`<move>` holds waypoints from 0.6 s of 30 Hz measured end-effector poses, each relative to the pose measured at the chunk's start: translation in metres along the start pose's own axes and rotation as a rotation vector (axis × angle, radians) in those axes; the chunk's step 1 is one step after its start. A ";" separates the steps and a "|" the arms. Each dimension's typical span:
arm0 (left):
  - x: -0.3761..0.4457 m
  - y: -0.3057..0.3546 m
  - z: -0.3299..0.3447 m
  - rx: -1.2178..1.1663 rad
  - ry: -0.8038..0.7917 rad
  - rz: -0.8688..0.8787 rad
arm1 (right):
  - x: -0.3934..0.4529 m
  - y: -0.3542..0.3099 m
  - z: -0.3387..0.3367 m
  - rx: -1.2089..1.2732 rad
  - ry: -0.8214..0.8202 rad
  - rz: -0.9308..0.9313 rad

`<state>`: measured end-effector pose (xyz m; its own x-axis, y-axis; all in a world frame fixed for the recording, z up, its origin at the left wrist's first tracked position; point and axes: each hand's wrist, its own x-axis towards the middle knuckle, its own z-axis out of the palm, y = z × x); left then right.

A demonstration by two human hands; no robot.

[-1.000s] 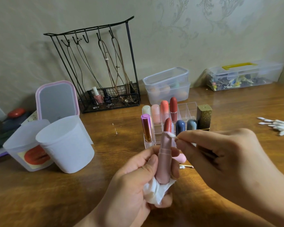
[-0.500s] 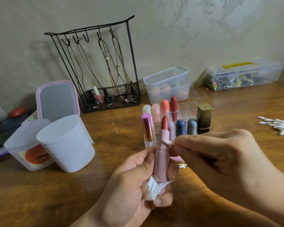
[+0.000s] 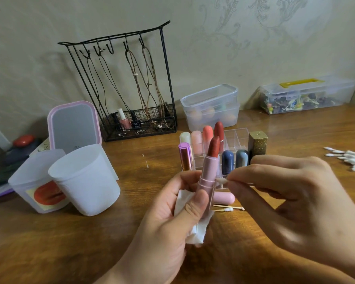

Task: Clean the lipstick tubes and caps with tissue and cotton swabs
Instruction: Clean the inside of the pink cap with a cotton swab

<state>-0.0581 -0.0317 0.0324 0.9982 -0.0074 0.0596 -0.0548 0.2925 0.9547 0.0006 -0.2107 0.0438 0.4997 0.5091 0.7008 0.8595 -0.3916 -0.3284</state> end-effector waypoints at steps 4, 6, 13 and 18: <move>0.000 0.000 -0.002 0.001 -0.031 0.018 | 0.000 -0.001 0.000 0.003 0.001 -0.009; 0.001 0.000 -0.003 0.003 -0.042 0.029 | 0.000 -0.002 0.000 0.010 -0.001 -0.006; 0.001 -0.001 -0.007 0.047 -0.112 0.078 | 0.001 -0.002 0.001 0.047 -0.004 -0.007; 0.002 -0.001 -0.007 0.098 -0.082 0.109 | 0.001 -0.005 0.000 0.075 -0.003 -0.005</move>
<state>-0.0557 -0.0253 0.0290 0.9810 -0.0602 0.1845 -0.1691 0.2011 0.9649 -0.0032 -0.2079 0.0458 0.4959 0.5133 0.7005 0.8674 -0.3309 -0.3716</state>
